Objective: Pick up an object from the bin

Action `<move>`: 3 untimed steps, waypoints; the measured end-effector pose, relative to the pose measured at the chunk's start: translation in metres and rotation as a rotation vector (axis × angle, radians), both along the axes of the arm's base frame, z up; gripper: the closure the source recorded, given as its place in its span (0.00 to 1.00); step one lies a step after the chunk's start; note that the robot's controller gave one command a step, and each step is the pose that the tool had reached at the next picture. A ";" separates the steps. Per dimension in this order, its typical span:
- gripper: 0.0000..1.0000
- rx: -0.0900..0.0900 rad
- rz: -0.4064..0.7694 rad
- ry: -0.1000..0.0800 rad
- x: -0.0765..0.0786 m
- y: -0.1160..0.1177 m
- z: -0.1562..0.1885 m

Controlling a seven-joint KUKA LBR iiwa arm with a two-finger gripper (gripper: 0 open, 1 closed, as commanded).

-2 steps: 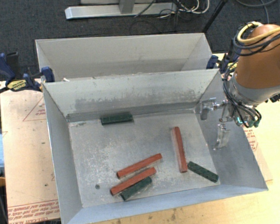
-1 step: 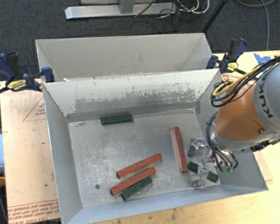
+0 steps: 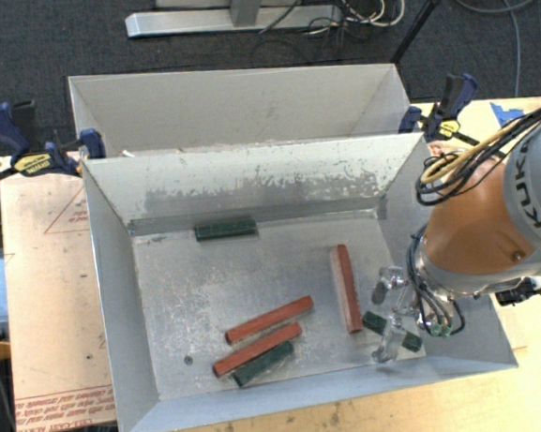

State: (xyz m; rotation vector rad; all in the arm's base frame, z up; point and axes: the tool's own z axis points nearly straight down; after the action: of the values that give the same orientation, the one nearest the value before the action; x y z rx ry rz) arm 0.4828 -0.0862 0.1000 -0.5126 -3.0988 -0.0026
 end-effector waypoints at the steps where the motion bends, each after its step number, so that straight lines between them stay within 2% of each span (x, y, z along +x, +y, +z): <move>1: 0.00 -0.001 -0.051 -0.002 0.004 -0.016 0.007; 2: 0.00 0.000 -0.287 0.003 -0.003 -0.008 -0.032; 3: 0.00 -0.001 -0.285 0.001 -0.003 -0.007 -0.032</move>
Offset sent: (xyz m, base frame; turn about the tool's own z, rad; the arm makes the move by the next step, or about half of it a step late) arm 0.0034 -0.0168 0.0077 0.0522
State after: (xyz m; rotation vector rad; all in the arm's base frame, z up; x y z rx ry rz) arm 0.4802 -0.0934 0.0682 -0.9481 -2.9941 -0.0009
